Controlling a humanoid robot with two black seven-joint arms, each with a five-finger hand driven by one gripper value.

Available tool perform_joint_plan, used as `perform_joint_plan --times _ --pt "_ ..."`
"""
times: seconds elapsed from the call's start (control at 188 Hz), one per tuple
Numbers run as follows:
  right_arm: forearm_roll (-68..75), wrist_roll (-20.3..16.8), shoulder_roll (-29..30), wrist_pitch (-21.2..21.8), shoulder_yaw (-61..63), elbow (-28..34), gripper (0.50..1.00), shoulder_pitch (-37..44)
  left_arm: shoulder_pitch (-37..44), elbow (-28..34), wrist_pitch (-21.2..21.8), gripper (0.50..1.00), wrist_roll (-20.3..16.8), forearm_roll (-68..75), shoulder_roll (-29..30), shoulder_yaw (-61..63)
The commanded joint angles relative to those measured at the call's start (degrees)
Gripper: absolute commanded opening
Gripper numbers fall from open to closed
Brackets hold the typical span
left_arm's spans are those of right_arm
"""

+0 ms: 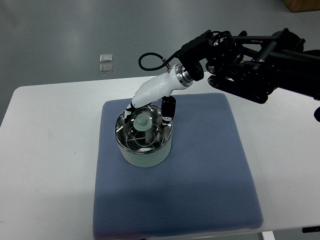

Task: Open lid and place right of pot
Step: 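Close the right hand fingers around the green lid knob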

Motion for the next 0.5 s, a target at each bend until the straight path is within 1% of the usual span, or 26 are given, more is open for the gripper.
perform_joint_plan --times 0.0,0.048,0.309,0.367,0.404,0.436,0.495 --pt "0.00 -0.07 0.05 -0.09 0.13 -0.51 0.813 -0.10 0.03 0.00 -0.01 1.000 0.00 0.00 0.00 0.00" --pt "0.00 -0.07 0.05 -0.09 0.13 -1.21 0.803 -0.27 0.03 -0.08 0.08 1.000 0.00 0.00 0.00 -0.09" --pt "0.00 -0.16 0.23 -0.35 0.22 -2.00 0.797 -0.80 0.03 -0.17 -0.01 1.000 0.00 0.00 0.00 0.00" --pt "0.09 -0.16 1.19 -0.53 0.22 -2.53 0.795 -0.98 0.03 -0.17 -0.01 1.000 0.00 0.00 0.00 0.00" --pt "0.09 -0.16 1.28 -0.53 0.31 -2.62 0.785 -1.15 0.03 -0.17 -0.01 1.000 0.00 0.00 0.00 0.00" --pt "0.18 -0.16 1.37 -0.53 0.31 -2.62 0.764 -1.33 0.03 -0.17 -0.01 1.000 0.00 0.00 0.00 0.00" --pt "0.35 -0.16 1.37 -0.62 0.40 -2.62 0.758 -1.59 0.03 -0.17 -0.01 1.000 0.00 0.00 0.00 0.00"
